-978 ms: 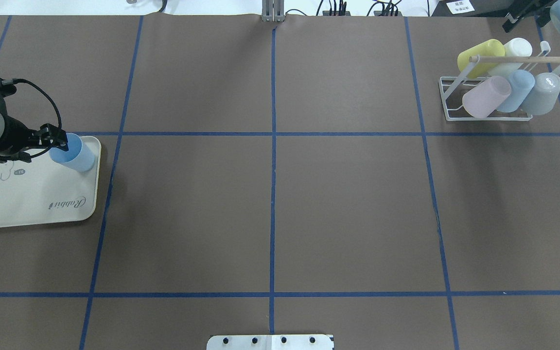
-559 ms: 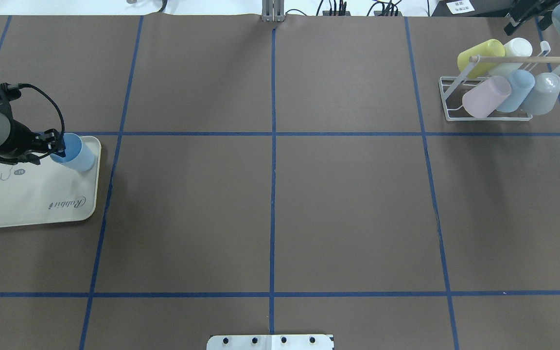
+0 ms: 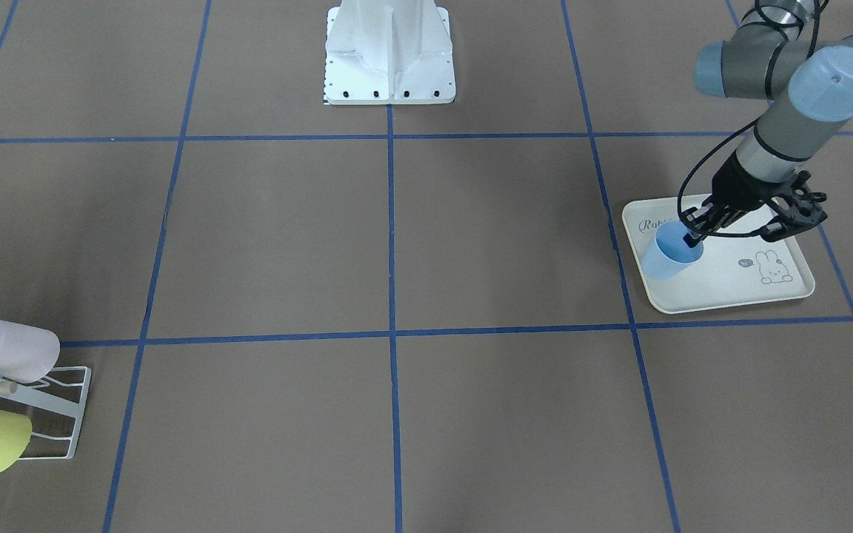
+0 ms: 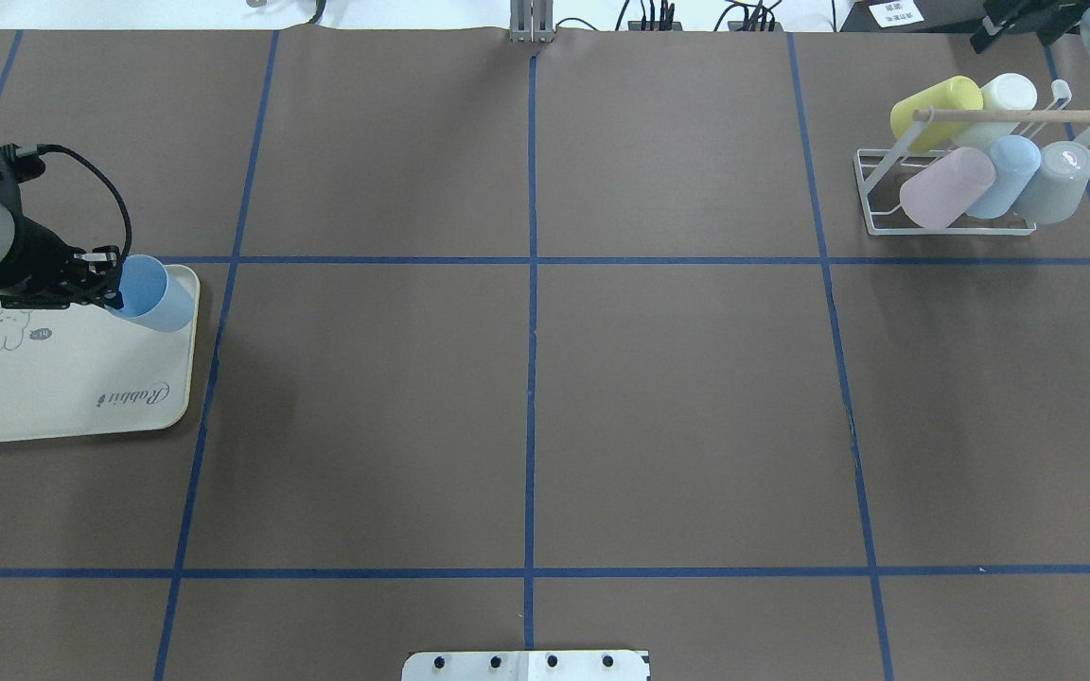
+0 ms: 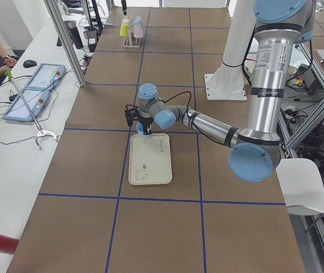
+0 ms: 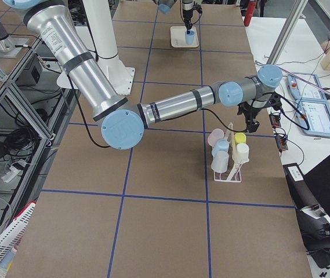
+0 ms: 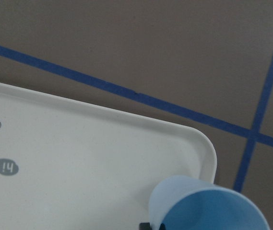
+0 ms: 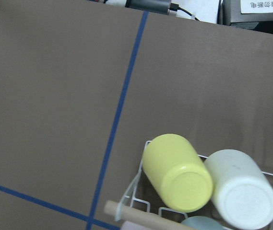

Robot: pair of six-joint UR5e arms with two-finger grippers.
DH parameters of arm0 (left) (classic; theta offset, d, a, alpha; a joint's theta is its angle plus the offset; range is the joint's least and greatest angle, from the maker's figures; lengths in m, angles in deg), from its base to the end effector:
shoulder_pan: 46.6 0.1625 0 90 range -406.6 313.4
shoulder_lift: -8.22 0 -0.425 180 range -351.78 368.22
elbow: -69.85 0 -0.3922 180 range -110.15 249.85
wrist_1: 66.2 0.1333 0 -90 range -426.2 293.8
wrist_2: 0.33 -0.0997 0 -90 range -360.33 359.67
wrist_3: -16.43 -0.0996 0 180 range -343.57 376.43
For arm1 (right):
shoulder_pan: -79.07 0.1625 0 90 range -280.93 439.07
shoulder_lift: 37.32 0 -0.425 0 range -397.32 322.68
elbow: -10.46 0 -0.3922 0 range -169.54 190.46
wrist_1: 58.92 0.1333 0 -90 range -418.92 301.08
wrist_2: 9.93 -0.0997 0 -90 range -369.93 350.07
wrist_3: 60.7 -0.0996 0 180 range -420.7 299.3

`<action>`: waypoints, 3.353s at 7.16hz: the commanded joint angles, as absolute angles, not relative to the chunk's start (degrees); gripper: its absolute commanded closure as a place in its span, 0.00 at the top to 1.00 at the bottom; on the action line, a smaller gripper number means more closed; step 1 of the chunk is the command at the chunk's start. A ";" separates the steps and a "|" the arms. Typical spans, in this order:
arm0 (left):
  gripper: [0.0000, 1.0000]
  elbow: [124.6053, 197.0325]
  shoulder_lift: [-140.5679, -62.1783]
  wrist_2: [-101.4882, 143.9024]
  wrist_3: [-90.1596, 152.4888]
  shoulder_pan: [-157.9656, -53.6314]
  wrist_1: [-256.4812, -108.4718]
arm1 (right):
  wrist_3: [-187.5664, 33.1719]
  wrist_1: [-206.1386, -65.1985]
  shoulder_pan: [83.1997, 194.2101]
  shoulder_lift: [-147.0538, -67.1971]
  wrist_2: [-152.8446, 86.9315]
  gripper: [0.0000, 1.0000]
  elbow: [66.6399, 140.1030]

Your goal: Transfer IKEA cup to right arm and place on rack

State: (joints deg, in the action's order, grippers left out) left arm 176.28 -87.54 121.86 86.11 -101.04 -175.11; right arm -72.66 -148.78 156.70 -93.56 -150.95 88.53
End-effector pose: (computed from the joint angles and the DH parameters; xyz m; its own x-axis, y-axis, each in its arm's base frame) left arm 0.2466 -0.4830 0.4352 0.5793 -0.3050 -0.7559 0.3024 0.9416 -0.1482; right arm -0.0988 -0.7115 0.3908 0.5813 -0.2220 0.7828 0.0799 0.9730 0.2166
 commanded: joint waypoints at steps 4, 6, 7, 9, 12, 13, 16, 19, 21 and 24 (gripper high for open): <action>0.00 187.09 -103.98 126.38 109.07 -97.18 -167.97 | -115.98 -146.48 144.32 -97.17 -150.92 0.99 117.92; 0.00 187.18 -111.81 125.72 120.97 -92.25 -167.97 | -143.60 -121.91 138.52 -97.60 -144.80 0.99 118.84; 0.00 186.84 -113.32 123.27 125.81 -87.26 -172.33 | -155.93 -108.63 135.18 -99.44 -140.50 0.99 119.01; 0.00 183.26 -112.72 121.23 144.13 -86.24 -196.15 | -164.11 -83.66 131.56 -106.37 -138.44 0.99 117.70; 0.00 180.50 -111.76 113.86 164.91 -86.24 -218.44 | -177.48 -52.96 121.57 -107.80 -123.03 0.98 111.30; 0.00 179.46 -109.84 111.49 168.80 -86.24 -225.91 | -178.37 -46.16 118.48 -108.94 -118.52 0.97 110.49; 0.00 174.27 -108.58 111.99 178.23 -85.72 -240.04 | -178.73 -45.21 117.48 -106.59 -118.30 0.98 111.27; 0.00 174.53 -109.20 112.00 183.92 -82.03 -243.62 | -178.47 -45.39 116.08 -102.54 -118.65 0.98 110.75; 0.00 175.40 -109.55 112.00 184.39 -80.35 -245.04 | -178.29 -45.39 115.55 -101.83 -118.66 0.98 110.75; 0.00 175.49 -109.55 111.91 184.48 -80.09 -245.93 | -178.29 -45.30 115.20 -101.30 -118.66 0.98 110.75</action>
